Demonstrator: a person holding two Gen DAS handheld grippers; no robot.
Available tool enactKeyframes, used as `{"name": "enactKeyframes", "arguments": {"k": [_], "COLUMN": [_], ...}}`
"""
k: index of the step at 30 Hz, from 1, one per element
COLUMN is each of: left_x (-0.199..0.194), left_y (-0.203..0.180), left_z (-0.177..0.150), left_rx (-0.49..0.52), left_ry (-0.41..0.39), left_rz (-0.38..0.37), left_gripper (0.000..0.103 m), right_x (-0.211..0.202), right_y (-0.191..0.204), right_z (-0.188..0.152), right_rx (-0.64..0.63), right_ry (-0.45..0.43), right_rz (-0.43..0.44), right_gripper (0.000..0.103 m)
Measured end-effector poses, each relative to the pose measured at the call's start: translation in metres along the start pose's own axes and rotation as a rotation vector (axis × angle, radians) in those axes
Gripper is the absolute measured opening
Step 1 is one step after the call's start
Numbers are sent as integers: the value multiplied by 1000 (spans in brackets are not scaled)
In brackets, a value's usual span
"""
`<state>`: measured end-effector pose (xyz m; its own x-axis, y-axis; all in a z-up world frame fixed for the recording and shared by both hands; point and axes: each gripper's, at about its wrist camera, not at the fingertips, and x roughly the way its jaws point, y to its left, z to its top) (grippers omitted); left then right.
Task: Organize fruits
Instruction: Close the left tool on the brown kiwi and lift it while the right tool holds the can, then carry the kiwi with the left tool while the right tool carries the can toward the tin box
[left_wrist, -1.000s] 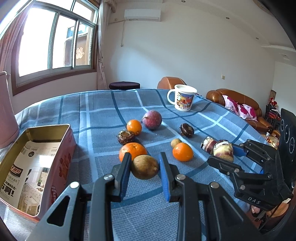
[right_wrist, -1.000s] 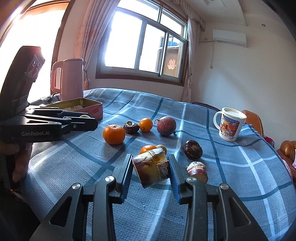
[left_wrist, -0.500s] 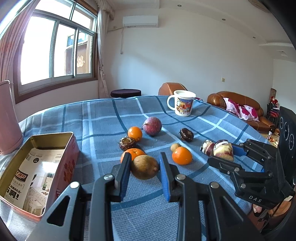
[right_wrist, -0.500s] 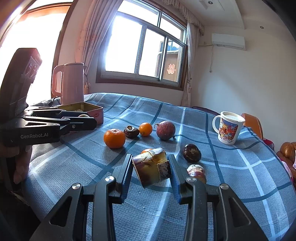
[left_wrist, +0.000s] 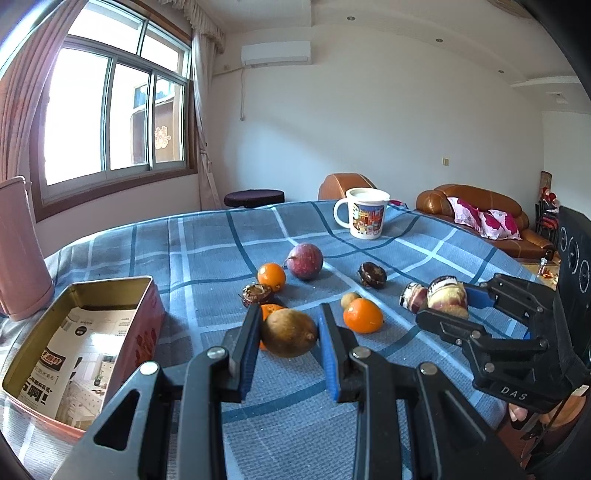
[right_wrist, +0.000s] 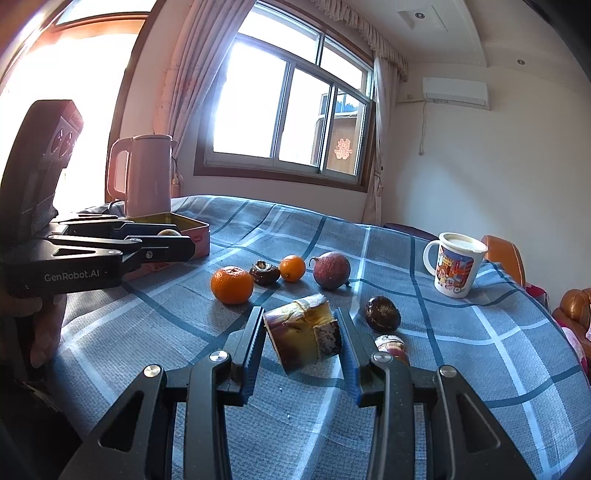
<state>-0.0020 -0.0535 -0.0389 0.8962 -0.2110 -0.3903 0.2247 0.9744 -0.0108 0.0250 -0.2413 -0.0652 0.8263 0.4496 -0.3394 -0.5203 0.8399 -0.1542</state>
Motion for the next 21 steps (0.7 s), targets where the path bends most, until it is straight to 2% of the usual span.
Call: {"name": "enactKeyframes", "arguments": {"k": [21], "left_x": [-12], "left_y": [-8], "left_z": [3], "left_rx": [40], "left_ry": [-69], "left_rz": [28], "left_gripper": [32], "right_x": [-11], "right_y": [3], "right_z": [-2], "right_rx": [-19], "right_ry": [-84], "right_rz": [16], "right_gripper": [39]}}
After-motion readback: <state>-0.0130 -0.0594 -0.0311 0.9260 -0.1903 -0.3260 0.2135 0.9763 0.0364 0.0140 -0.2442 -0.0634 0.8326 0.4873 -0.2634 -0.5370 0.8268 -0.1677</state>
